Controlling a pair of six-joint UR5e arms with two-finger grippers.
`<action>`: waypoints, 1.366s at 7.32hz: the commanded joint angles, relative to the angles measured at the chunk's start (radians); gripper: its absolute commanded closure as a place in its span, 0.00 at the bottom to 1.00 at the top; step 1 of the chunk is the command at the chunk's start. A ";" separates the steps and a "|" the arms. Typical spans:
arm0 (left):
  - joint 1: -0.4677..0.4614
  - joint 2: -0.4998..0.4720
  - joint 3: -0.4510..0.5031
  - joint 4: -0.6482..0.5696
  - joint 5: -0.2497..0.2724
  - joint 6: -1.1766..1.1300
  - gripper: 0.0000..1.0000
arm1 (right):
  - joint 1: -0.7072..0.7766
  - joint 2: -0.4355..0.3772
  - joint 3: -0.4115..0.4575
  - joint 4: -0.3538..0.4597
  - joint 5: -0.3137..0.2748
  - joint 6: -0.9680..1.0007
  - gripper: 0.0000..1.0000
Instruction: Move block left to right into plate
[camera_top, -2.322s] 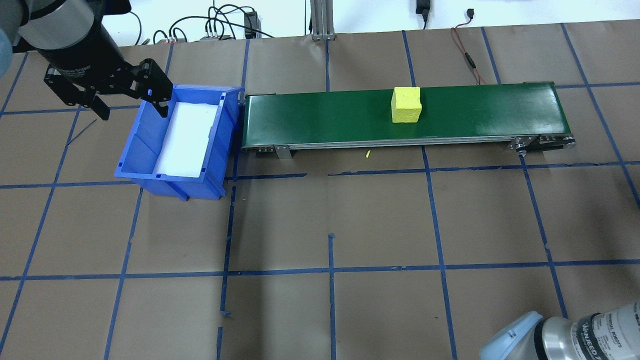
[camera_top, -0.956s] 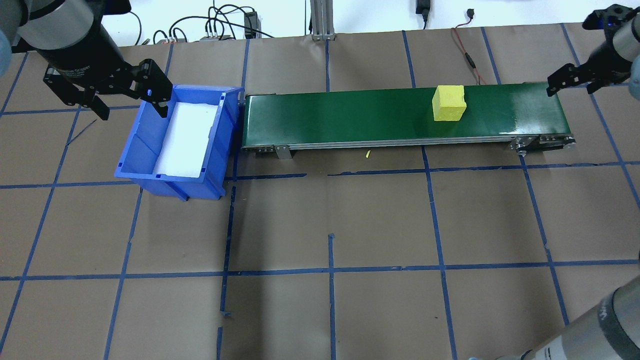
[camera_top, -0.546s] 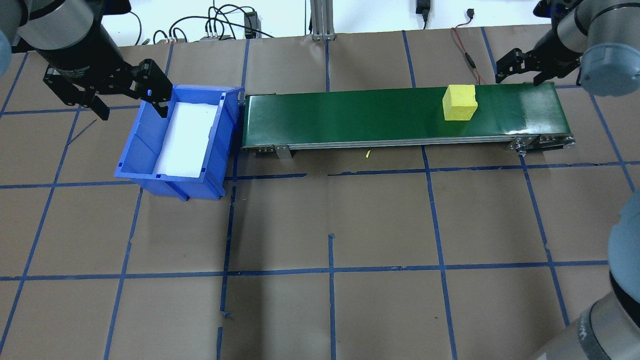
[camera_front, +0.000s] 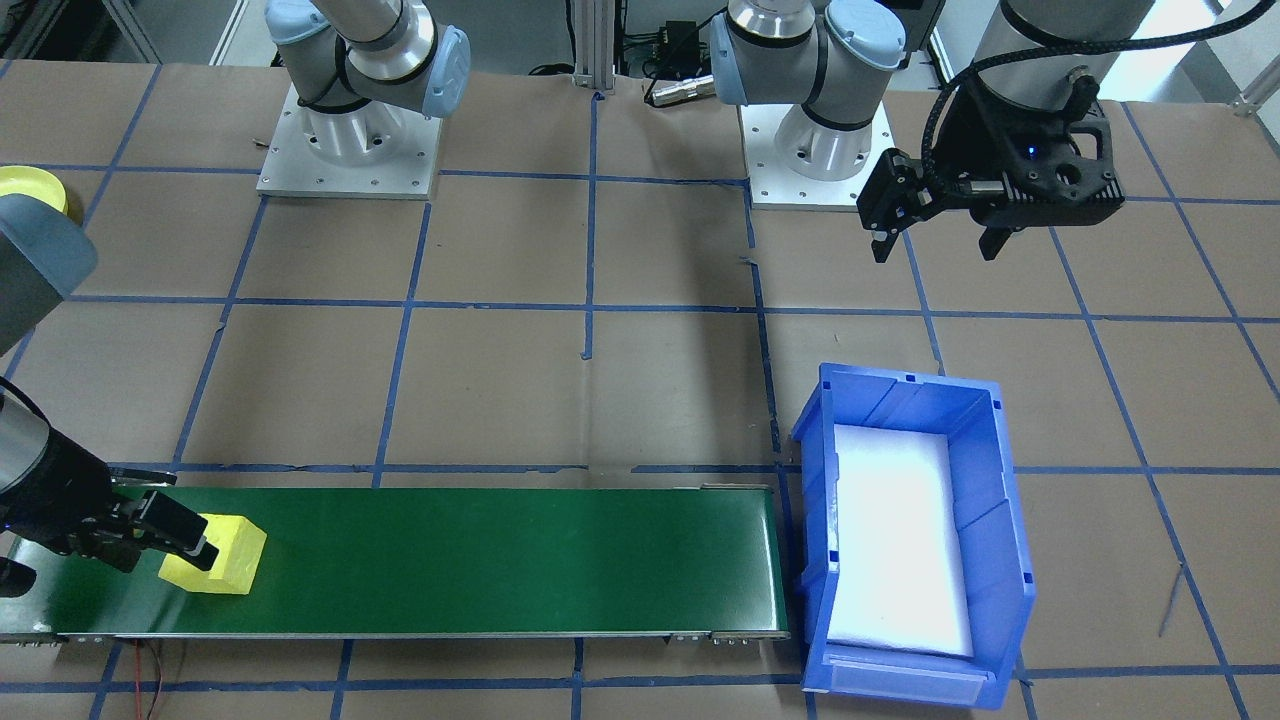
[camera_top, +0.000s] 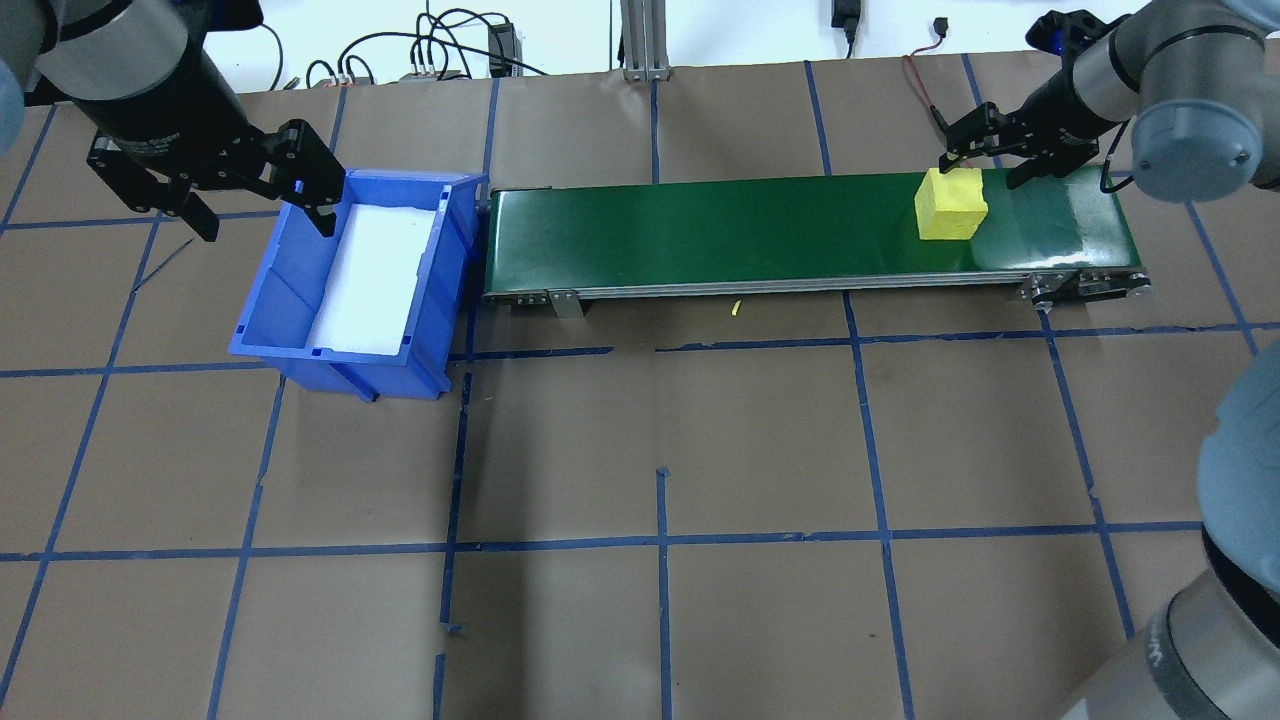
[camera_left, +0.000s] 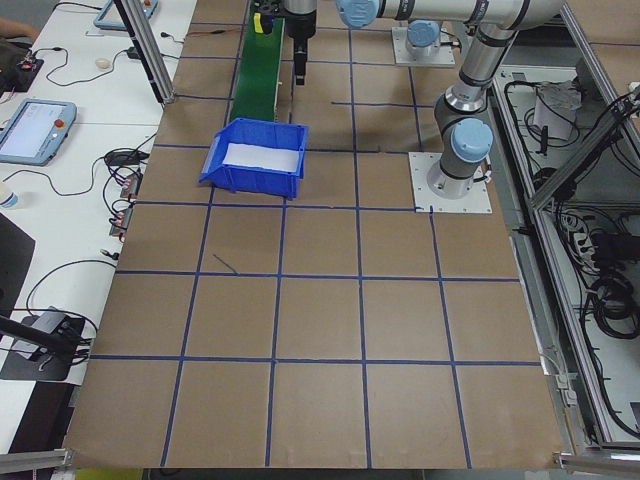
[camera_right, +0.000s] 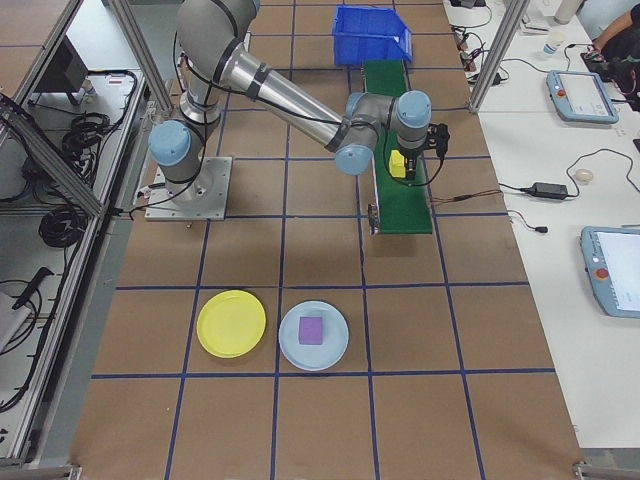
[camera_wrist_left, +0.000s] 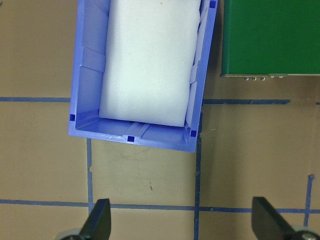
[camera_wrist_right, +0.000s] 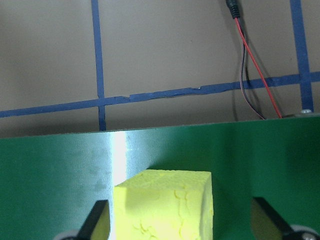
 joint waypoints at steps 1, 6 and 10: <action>0.000 0.001 0.000 0.000 0.000 0.000 0.00 | 0.000 0.008 0.017 -0.001 0.001 -0.026 0.00; 0.000 0.000 0.000 0.000 0.001 0.002 0.00 | -0.001 0.033 0.030 -0.002 -0.041 -0.100 0.12; 0.000 0.001 0.000 0.000 0.001 0.002 0.00 | -0.071 0.022 -0.010 -0.002 -0.181 -0.256 0.62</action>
